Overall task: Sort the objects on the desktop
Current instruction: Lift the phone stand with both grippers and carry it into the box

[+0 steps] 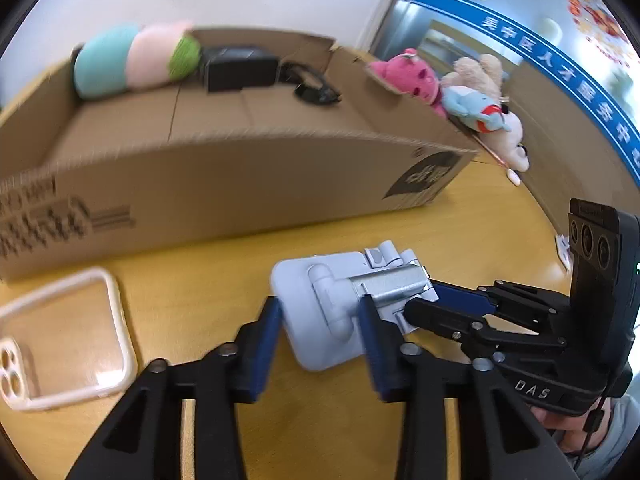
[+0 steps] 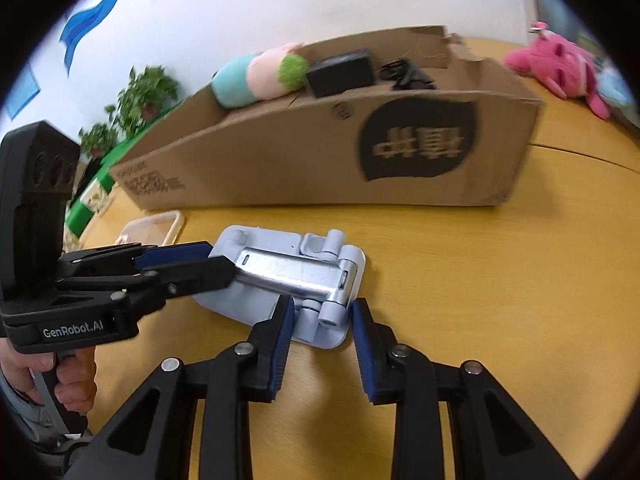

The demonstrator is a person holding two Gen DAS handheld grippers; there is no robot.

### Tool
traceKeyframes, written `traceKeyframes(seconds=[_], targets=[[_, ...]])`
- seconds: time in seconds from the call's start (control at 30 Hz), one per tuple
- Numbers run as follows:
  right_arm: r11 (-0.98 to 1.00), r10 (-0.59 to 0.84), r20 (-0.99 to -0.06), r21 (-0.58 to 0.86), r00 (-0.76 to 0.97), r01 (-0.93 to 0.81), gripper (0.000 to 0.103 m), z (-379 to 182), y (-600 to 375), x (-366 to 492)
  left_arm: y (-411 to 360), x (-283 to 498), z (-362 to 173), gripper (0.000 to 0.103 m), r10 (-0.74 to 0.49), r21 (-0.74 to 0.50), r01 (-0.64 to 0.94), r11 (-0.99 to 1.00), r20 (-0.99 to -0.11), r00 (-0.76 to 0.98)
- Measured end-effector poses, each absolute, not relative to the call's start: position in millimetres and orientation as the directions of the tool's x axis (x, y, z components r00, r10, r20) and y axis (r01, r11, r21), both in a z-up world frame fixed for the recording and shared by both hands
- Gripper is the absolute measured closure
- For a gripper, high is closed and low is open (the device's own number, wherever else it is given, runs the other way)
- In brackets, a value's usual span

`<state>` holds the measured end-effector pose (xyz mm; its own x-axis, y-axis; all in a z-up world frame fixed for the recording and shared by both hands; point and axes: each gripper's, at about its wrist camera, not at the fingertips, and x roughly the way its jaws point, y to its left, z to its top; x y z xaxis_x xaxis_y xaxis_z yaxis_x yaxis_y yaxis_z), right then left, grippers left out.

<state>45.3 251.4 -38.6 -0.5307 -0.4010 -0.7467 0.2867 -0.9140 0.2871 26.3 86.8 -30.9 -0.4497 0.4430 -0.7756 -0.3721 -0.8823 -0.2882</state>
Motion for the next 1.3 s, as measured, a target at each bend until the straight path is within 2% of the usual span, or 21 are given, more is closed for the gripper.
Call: traceKeyframes(seconds=[0.23, 0.57, 0.77, 1.0, 1.13, 1.3], targets=[[-0.924, -0.381, -0.676, 0.259, -0.631, 0.280, 0.075, 3.7, 253.9, 55.4, 87.2, 32.4, 10.9, 0.069, 0.460, -0.267, -0.399, -0.877, -0.707, -0.538], [-0.918, -0.392, -0.472, 0.141, -0.789, 0.372, 0.074, 112.7, 224.0, 34.9, 54.8, 17.4, 102.2, 0.069, 0.457, -0.226, -0.402, -0.887, -0.555, -0.695], [-0.904, -0.423, -0.389, 0.120, -0.818, 0.411, 0.074, 152.4, 196.5, 3.2, 26.3, -9.6, 147.9, 0.070, 0.420, -0.190, -0.376, -0.907, -0.473, -0.775], [-0.870, -0.488, -0.397, 0.152, -0.777, 0.469, 0.074, 155.7, 151.2, -45.7, -17.3, -48.6, 159.7, 0.071, 0.350, -0.172, -0.304, -0.937, -0.467, -0.812], [-0.850, -0.521, -0.438, 0.191, -0.732, 0.491, 0.074, 140.4, 126.5, -77.5, -40.3, -80.1, 146.8, 0.071, 0.311, -0.160, -0.267, -0.950, -0.516, -0.798], [-0.838, -0.540, -0.520, 0.253, -0.662, 0.484, 0.074, 106.7, 103.3, -119.1, -66.7, -122.1, 106.3, 0.071, 0.304, -0.216, -0.215, -0.952, -0.616, -0.727]])
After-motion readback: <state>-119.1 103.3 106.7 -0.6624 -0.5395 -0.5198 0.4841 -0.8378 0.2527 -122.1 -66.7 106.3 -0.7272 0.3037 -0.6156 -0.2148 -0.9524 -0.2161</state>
